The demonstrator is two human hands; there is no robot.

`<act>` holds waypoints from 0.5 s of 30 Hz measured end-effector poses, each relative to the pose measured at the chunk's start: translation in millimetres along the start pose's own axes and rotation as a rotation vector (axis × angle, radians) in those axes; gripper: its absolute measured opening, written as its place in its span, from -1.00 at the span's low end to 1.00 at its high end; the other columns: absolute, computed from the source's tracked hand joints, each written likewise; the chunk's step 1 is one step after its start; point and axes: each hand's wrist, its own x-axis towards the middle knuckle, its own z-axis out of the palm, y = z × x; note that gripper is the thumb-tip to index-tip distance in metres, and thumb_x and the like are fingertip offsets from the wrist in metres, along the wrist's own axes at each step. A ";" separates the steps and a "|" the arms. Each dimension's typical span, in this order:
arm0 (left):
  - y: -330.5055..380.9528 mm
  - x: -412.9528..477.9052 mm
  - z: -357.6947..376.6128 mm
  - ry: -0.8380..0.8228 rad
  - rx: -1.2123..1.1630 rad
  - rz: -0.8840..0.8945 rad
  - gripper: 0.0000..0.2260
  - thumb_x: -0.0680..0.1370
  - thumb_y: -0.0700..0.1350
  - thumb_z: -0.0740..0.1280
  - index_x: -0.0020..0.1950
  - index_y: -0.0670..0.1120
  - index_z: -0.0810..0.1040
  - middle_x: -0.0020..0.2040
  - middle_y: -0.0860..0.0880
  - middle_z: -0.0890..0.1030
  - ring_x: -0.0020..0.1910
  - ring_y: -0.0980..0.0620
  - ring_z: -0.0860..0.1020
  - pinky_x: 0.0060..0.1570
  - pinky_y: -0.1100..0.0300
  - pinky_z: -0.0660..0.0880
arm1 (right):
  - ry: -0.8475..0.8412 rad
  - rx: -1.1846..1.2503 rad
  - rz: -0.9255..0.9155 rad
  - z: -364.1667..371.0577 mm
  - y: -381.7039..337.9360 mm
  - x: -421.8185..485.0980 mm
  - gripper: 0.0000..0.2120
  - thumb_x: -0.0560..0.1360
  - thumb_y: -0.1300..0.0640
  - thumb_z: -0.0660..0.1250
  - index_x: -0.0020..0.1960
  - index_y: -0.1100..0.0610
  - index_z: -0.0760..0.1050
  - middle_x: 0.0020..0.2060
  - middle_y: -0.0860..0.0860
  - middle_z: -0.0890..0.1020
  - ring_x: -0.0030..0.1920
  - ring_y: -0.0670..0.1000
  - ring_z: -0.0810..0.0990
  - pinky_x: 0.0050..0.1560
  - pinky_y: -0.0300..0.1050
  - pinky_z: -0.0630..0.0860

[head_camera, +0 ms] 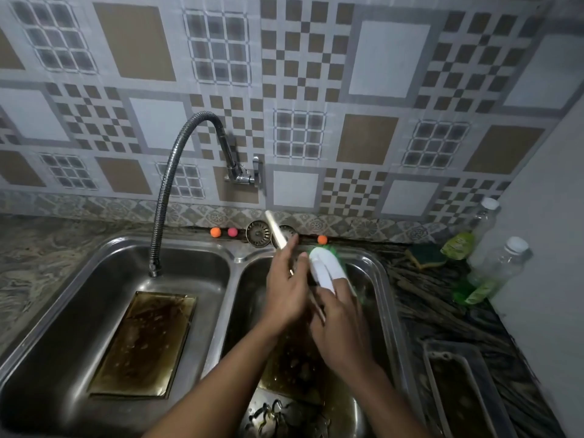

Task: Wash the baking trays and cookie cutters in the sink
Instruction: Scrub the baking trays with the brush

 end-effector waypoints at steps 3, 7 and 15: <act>-3.8 -2.1 -4.6 0.115 -0.076 -0.072 -0.60 0.63 0.00 0.22 0.48 0.18 0.35 0.43 0.14 0.42 0.41 0.18 0.39 0.45 0.03 0.32 | -0.020 -0.101 -0.033 4.1 -8.1 -5.8 -0.63 0.44 0.01 0.32 0.25 -0.04 0.50 0.26 -0.04 0.39 0.17 0.13 0.49 0.08 0.05 0.55; -10.1 -0.4 -21.1 0.169 -0.078 -0.057 -0.42 0.59 -0.23 0.26 0.46 0.32 0.29 0.45 0.10 0.42 0.38 0.15 0.43 0.39 0.05 0.40 | 0.020 0.084 -0.005 -1.9 -9.7 -5.8 -0.67 0.48 -0.19 0.24 0.13 -0.06 0.56 0.17 -0.12 0.44 -0.04 -0.07 0.55 -0.10 -0.11 0.56; -24.5 8.2 -43.8 0.071 -0.086 -0.072 -0.58 0.64 -0.30 0.20 0.42 0.09 0.44 0.41 0.11 0.44 0.39 0.14 0.39 0.33 0.25 0.41 | 0.271 0.286 0.233 -38.3 53.8 -21.3 -0.89 0.50 0.19 0.38 -0.10 -0.01 0.51 -0.08 -0.06 0.51 -0.06 -0.04 0.55 -0.11 -0.16 0.47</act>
